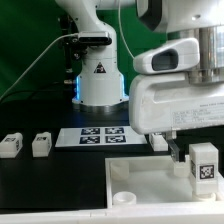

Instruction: Assemble one leg

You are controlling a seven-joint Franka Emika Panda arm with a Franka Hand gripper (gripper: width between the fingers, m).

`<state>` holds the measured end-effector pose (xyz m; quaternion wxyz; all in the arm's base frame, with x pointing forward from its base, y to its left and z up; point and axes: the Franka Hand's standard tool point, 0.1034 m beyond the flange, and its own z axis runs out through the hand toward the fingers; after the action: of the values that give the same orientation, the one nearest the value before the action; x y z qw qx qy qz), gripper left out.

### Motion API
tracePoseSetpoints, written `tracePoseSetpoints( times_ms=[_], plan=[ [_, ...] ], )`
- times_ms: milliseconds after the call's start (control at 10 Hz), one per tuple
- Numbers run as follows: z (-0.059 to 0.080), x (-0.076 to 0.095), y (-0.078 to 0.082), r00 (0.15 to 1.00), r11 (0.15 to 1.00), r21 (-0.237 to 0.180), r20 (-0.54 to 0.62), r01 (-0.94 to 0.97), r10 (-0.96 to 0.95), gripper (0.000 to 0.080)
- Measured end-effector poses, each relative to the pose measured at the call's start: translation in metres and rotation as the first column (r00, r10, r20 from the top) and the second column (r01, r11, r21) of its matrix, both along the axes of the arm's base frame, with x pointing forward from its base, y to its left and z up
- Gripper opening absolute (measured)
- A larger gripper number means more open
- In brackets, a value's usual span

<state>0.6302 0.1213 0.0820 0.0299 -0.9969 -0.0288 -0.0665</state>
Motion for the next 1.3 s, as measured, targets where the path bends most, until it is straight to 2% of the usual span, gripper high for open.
tracePoseSetpoints(
  times_ms=[200,400,600,700,800,1100,1200,1300],
  plan=[
    [-0.0088,-0.0044,0.0024,1.0,1.0,0.0,-0.01,0.005,-0.005,0.0649],
    [-0.0089,-0.0047,0.0037,1.0,1.0,0.0,-0.011,0.005,-0.005,0.0649],
    [-0.009,-0.0047,0.0037,1.0,1.0,0.0,-0.011,0.005,-0.005,0.0411],
    [-0.0089,-0.0044,0.0022,1.0,1.0,-0.002,-0.01,0.006,-0.006,0.0411],
    [-0.0092,-0.0044,0.0017,1.0,1.0,-0.002,-0.011,0.007,-0.007,0.0295],
    [-0.0097,-0.0042,0.0019,0.997,0.997,0.007,-0.014,0.074,-0.074,0.0295],
    [-0.01,-0.003,0.0016,0.986,0.985,0.018,-0.015,0.169,-0.169,0.0295],
    [-0.0104,-0.0019,-0.0003,0.945,0.944,0.049,-0.04,0.327,-0.325,0.0295]
  ],
)
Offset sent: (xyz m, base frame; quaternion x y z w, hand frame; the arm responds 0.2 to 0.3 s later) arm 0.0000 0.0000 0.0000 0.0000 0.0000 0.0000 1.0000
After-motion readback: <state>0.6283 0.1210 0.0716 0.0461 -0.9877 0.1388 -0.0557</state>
